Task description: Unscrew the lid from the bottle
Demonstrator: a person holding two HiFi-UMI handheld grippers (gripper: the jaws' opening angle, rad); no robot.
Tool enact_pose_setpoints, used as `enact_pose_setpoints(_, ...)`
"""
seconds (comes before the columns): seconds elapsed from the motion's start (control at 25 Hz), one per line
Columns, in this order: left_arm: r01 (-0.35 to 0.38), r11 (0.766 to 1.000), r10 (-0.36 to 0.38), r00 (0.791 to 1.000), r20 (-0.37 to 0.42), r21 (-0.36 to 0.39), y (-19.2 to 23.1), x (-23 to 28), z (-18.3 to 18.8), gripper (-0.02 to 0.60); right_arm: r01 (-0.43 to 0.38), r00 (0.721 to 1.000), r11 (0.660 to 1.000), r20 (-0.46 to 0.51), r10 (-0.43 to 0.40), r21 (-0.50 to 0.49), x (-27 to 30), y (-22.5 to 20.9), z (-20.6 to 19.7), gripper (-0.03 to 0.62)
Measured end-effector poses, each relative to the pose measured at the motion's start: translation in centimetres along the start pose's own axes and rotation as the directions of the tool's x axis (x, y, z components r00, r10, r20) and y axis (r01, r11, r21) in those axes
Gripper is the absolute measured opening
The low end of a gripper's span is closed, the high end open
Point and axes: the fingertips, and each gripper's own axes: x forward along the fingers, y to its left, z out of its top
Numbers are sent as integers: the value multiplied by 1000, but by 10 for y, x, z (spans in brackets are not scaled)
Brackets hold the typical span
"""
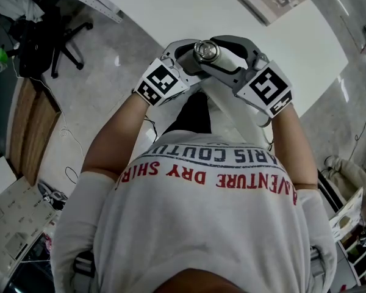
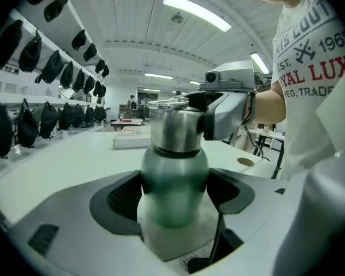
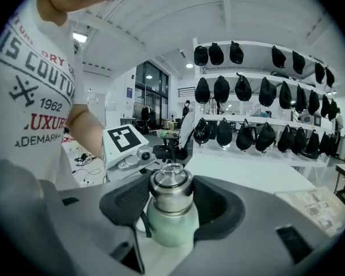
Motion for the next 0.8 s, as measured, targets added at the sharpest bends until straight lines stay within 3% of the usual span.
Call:
enact_pose_setpoints(0.32, 154, 986, -151, 987, -54, 70, -1, 0, -1, 370, -132, 991, 990, -27, 131, -44, 1, 1, 0, 244)
enact_pose_setpoints(0.8, 331, 933, -316, 941, -119, 138, -2, 0, -3, 370, -282, 958, 954, -77, 276, -98, 2, 2, 0, 244)
